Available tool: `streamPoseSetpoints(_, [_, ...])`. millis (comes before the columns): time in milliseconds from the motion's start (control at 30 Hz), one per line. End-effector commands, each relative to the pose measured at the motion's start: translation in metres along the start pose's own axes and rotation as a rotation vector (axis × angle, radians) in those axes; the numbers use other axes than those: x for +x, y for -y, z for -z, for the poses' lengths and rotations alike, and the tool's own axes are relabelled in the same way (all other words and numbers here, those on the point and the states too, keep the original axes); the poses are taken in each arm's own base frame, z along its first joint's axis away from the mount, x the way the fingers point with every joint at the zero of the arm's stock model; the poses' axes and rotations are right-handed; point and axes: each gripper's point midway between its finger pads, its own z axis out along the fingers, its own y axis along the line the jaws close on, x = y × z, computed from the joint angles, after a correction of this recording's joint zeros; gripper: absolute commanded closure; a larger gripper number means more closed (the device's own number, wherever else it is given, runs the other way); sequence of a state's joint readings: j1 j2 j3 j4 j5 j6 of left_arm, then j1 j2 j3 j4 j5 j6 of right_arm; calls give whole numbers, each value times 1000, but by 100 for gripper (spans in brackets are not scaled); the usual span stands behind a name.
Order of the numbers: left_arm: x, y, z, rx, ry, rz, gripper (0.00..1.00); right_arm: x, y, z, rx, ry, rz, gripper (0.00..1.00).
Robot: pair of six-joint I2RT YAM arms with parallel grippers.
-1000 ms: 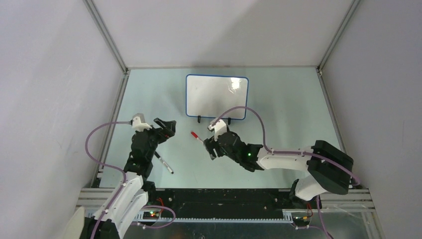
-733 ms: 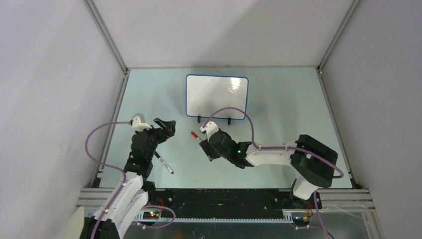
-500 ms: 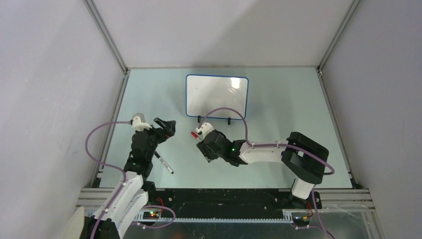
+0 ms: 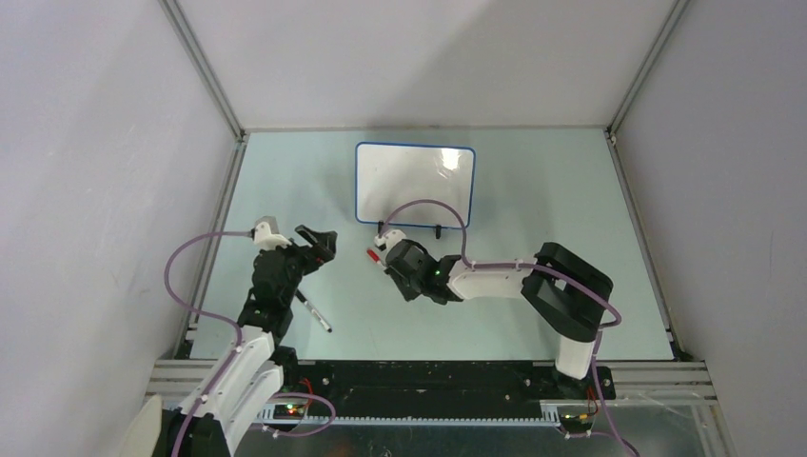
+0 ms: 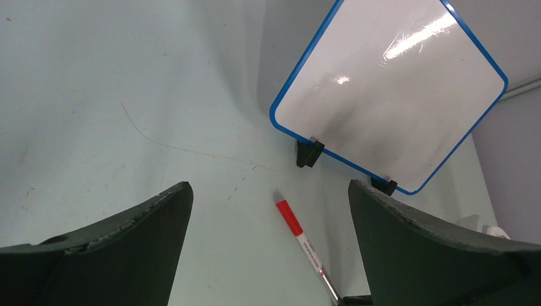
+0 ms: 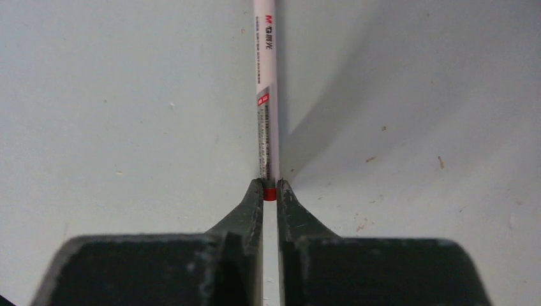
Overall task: Write a sentence on the whiteboard
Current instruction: Open the whiteboard marker at the center of the board.
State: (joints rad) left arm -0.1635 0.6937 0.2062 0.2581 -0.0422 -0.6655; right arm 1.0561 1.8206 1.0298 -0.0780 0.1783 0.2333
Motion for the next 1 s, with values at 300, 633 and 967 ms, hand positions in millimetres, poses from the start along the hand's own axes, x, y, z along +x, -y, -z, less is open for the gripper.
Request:
streamPoseSetpoints(300, [5, 52, -18, 201, -122, 78, 1, -31, 3, 30, 28, 126, 3, 100])
streamPoseSetpoints(633, [49, 91, -32, 392, -385, 304, 18, -50, 5, 56, 20, 265, -8, 100])
streamPoseSetpoints(967, [63, 99, -36, 426, -450, 362, 28, -55, 2, 67, 12, 318, 4, 100])
